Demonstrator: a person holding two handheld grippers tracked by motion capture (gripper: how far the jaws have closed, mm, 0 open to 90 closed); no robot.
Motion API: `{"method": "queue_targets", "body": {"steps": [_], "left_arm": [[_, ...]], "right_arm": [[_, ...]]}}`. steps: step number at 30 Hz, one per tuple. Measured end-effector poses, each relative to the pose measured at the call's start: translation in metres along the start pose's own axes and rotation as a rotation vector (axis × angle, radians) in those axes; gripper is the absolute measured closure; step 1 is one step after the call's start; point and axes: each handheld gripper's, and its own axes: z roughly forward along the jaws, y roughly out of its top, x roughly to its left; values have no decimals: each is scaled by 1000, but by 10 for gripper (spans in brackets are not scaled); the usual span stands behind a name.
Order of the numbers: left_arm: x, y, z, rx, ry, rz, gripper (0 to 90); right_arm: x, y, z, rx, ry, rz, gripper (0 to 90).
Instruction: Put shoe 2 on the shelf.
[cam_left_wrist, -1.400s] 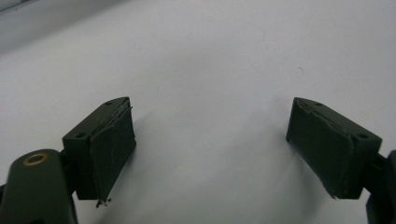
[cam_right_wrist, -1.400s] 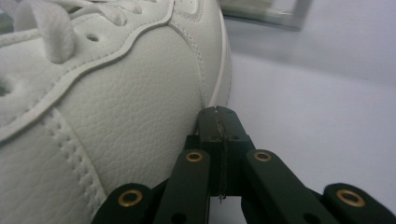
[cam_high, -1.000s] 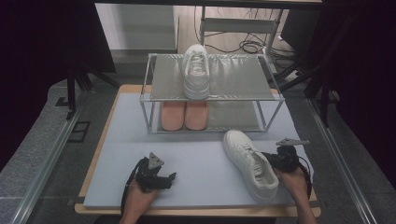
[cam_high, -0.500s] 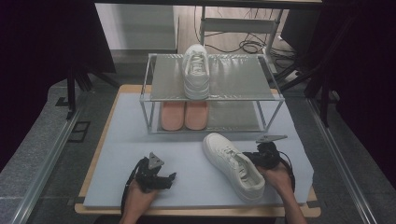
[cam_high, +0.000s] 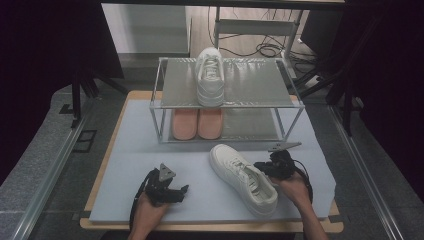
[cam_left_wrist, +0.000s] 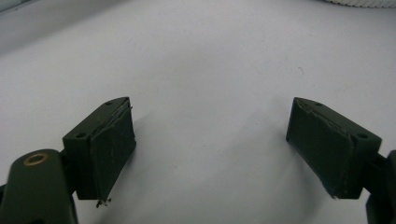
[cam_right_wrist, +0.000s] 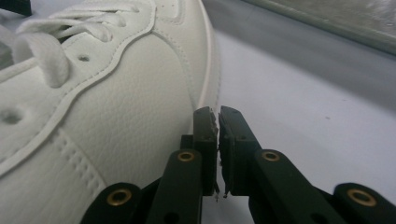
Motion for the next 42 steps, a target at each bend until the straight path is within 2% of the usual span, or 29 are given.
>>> {"method": "queue_targets", "body": {"steps": [4,13,19,24,27,33,42], "left_arm": [[0,0,0,-1,1,0,153],[0,0,0,-1,0,1,153],[0,0,0,-1,0,1,153],[0,0,0,0,0,4,153],[0,0,0,-1,0,1,153],[0,0,0,-5,0,-4,153],[0,0,0,-1,0,4,153]], "right_arm": [[-3,1,-13,3,-18,5,781],[-4,5,-42,35,-14,25,607],[2,8,-60,53,-1,27,534],[13,9,-69,102,-22,-3,479],[21,11,-73,125,-22,-16,462],[35,13,-75,187,7,-50,447],[44,19,-56,326,0,-91,474]]}}
